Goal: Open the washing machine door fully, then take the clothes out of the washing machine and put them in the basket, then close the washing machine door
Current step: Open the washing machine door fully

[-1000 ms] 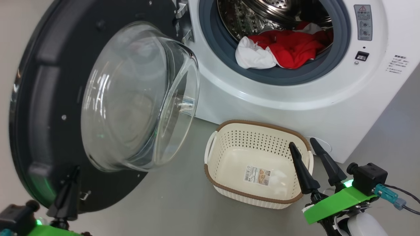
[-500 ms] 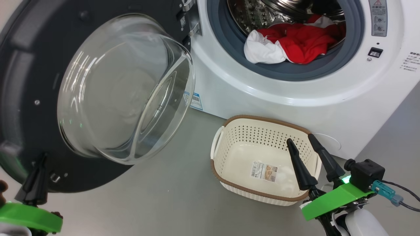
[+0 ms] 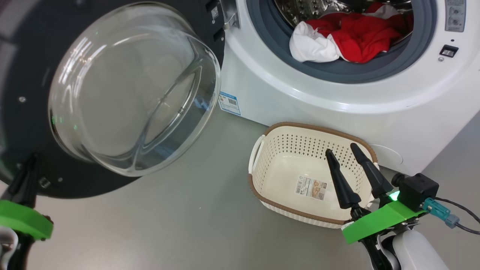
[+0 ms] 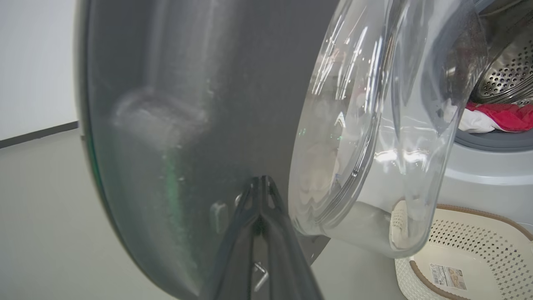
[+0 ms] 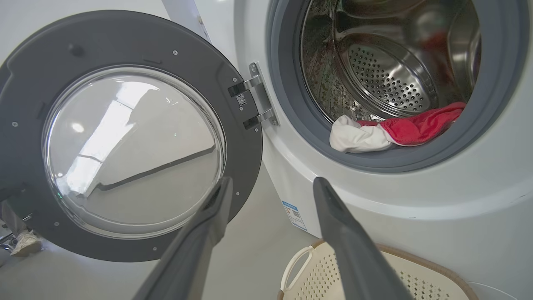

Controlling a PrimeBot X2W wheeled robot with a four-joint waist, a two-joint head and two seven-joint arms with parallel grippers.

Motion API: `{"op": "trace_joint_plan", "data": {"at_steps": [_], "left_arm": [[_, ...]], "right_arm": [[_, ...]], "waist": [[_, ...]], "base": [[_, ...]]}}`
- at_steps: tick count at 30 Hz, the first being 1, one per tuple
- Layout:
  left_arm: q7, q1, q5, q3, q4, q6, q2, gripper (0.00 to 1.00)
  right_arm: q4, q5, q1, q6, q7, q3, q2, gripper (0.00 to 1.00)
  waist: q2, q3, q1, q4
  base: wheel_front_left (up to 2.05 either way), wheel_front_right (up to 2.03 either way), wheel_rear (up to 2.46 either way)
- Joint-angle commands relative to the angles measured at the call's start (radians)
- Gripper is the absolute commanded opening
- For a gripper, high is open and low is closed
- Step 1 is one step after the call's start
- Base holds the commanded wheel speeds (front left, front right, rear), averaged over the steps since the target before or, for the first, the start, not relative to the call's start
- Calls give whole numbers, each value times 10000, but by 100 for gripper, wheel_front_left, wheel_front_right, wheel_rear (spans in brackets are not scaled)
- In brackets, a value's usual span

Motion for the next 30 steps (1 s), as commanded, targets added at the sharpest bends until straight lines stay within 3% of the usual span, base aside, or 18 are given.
{"op": "trace_joint_plan", "data": {"at_steps": [1,12,30], "left_arm": [[-88,-661,-138,379,154,62,831,0],[-92,-1832,-911,-198,1684,62,1299,0],[-93,-1815,-920,-288,1443,62,1391,0]], "right_arm": [[-216,-112,-251,16,-76,277,117,100],[-117,-135,-494,16,-76,359,117,100],[-88,-145,-535,16,-76,274,142,100]], "waist": [[-1,67,0,16],[-1,314,0,-96],[-1,327,0,-152]], "base": [[0,0,0],[0,0,0],[0,0,0]]}}
